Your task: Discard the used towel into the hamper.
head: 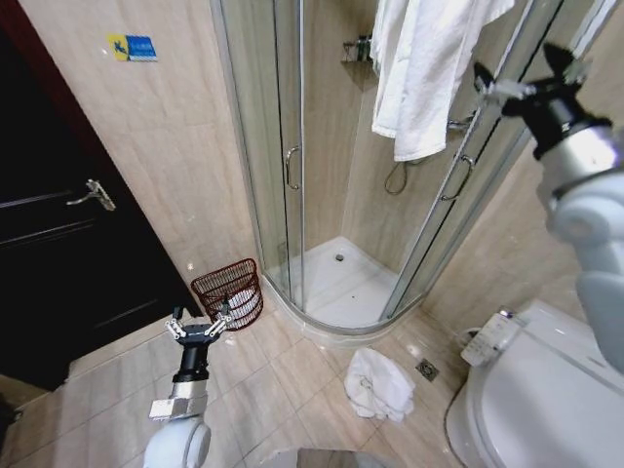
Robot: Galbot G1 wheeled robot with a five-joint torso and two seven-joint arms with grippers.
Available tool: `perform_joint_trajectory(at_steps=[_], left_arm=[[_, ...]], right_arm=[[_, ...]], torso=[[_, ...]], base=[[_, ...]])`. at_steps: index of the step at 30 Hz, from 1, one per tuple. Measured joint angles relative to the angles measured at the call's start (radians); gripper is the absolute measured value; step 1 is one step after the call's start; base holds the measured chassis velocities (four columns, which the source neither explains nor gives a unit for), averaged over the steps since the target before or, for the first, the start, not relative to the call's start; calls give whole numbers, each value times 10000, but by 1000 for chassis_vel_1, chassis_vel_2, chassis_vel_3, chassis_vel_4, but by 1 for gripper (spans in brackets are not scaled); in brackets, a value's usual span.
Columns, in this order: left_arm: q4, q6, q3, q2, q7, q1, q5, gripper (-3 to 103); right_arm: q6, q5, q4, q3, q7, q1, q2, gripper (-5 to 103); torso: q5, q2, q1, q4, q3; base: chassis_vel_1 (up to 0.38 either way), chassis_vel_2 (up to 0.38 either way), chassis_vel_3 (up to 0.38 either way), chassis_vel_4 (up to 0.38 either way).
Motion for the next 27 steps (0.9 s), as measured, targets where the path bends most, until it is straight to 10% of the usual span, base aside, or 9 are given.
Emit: perform_joint_trajectory(at_steps=[15,27], left_arm=[[-54,130,182,-635,-13,122,736,100],[-182,164,93,-722,-52,190,851,100]], right_arm=[[-489,-674,-3191,-3109,1006,5868,2736,100],[-913,-1041,-4131,-3431,2303,6425,3336,100]], torso=[[0,-3,-2,1,-2],[7,-6,-2,-3,-3]], base=[[0,0,0,0],[0,0,0,0]])
